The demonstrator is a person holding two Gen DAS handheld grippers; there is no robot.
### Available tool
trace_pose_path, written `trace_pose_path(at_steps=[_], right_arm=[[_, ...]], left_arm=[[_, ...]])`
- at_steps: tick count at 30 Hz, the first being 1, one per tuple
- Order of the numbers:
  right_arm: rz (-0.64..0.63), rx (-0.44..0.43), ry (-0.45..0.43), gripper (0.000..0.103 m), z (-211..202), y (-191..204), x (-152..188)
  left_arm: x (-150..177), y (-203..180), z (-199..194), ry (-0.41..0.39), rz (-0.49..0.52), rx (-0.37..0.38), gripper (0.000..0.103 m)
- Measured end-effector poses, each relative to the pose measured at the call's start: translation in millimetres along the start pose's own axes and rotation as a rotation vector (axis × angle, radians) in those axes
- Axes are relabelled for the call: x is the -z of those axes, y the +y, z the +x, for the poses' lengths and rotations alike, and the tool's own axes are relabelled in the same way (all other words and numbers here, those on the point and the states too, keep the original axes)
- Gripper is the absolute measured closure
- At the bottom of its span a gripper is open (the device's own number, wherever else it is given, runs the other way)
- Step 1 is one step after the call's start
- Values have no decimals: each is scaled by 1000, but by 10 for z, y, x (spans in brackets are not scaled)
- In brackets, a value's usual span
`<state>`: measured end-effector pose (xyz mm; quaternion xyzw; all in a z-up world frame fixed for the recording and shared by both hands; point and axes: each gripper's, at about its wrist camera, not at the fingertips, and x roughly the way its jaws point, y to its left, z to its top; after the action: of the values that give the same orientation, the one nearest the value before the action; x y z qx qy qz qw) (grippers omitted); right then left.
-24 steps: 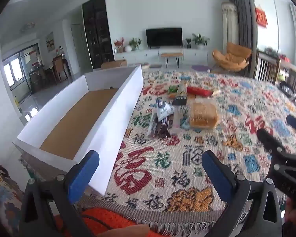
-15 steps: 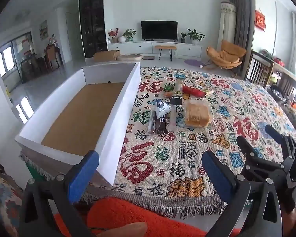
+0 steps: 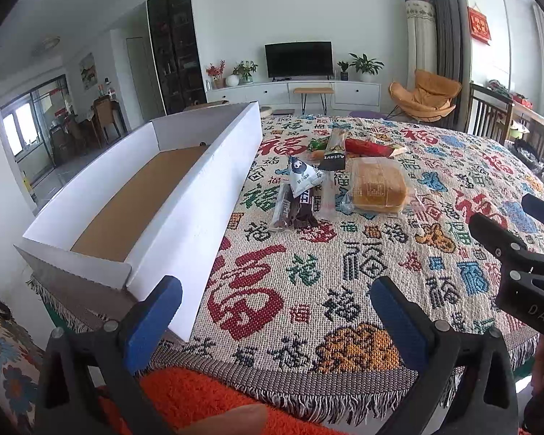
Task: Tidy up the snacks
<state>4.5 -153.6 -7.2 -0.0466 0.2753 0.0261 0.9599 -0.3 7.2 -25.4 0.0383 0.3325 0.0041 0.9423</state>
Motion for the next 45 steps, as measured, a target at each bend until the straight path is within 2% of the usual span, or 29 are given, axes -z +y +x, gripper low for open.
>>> trace_pose_path(at_steps=[6,45], right_arm=[[-10,-9,12,9,34,34,26],[-8,-20,40,9,113,58,70]], left_arm=[[12,57,45,21,-36,17,0],[20,43,86,40,-31,49,0]])
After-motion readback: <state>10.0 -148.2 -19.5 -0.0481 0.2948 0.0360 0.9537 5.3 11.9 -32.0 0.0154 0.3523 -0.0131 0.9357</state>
